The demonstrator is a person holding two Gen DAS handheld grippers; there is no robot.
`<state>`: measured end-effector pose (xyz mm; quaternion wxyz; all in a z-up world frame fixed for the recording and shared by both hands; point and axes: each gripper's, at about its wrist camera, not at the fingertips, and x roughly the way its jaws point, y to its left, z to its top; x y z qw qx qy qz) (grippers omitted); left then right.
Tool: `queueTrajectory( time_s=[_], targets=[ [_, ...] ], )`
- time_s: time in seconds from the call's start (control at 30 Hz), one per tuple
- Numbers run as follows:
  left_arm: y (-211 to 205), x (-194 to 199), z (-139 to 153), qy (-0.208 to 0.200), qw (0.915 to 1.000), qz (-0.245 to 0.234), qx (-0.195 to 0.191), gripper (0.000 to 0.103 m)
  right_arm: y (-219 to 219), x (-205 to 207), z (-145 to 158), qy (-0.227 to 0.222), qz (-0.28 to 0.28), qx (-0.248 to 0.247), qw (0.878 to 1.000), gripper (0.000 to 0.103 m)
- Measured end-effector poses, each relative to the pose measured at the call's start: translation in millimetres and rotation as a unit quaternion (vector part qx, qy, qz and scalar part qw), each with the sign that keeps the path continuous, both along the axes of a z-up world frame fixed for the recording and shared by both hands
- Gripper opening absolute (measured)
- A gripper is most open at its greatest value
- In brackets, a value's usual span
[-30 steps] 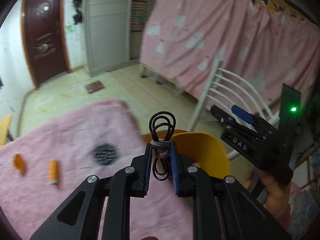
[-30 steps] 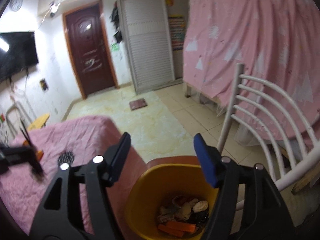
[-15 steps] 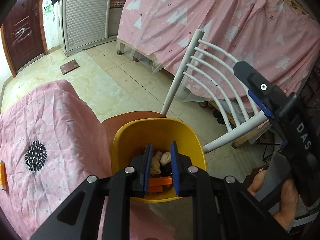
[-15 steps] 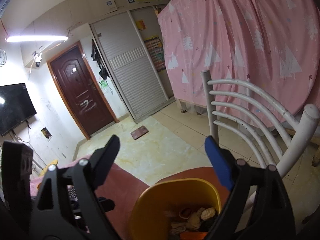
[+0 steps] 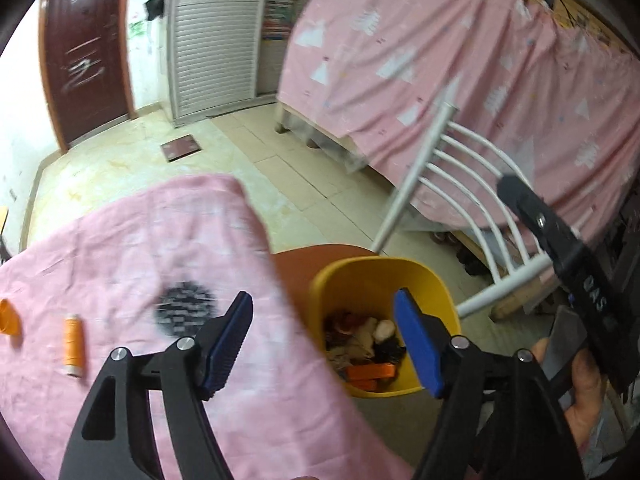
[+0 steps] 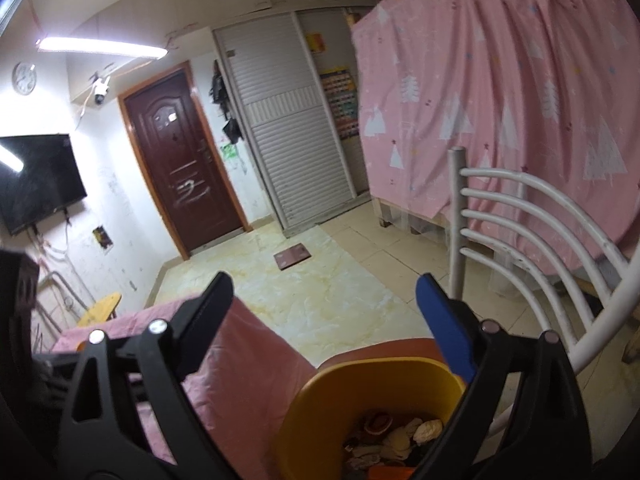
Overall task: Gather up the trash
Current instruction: 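Move both open grippers back over the bed, then grasp the orange plastic cup with the left gripper while the right gripper grasps the orange thread spool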
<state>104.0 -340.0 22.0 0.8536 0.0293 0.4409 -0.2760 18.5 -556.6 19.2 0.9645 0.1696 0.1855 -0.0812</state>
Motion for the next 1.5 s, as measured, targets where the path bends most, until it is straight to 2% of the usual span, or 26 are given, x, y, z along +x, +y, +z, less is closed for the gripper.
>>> queueTrajectory(
  time_s=[0.1, 0.2, 0.3, 0.4, 0.47, 0.6, 0.73, 0.87, 1.1, 1.33, 1.5],
  targets=[
    [27, 11, 6, 0.006, 0.9996, 0.025, -0.010, 0.068, 23, 7, 0, 0.005, 0.027, -0.012, 1.000, 0.093],
    [55, 18, 14, -0.010, 0.9988, 0.048, -0.007, 0.071, 48, 13, 0, 0.007, 0.044, -0.033, 0.998, 0.093],
    [81, 24, 19, -0.024, 0.9971, 0.073, 0.005, 0.073, 71, 20, 3, 0.006, 0.087, -0.024, 0.996, 0.093],
    [115, 36, 23, -0.036, 0.9933, 0.108, 0.022, 0.074, 98, 26, 8, 0.009, 0.116, -0.043, 0.992, 0.093],
    [139, 45, 25, -0.040, 0.9901, 0.131, 0.029, 0.074, 109, 31, 9, 0.010, 0.138, -0.039, 0.990, 0.093],
    [181, 63, 23, -0.030, 0.9851, 0.165, 0.039, 0.074, 140, 48, 11, 0.031, 0.219, -0.002, 0.975, 0.096],
    [209, 73, 19, -0.023, 0.9824, 0.178, 0.053, 0.074, 189, 63, 15, 0.057, 0.285, -0.021, 0.957, 0.096],
    [239, 82, 9, -0.011, 0.9771, 0.203, 0.064, 0.074, 239, 79, 10, 0.082, 0.328, -0.031, 0.941, 0.096],
    [276, 91, -11, 0.006, 0.9733, 0.222, 0.060, 0.074, 293, 104, -16, 0.131, 0.347, -0.049, 0.927, 0.096],
    [288, 103, -29, 0.026, 0.9732, 0.223, 0.050, 0.073, 302, 117, -36, 0.170, 0.338, -0.060, 0.924, 0.096],
    [283, 109, -42, 0.044, 0.9743, 0.214, 0.055, 0.052, 308, 120, -45, 0.184, 0.335, -0.069, 0.922, 0.096]
  ],
)
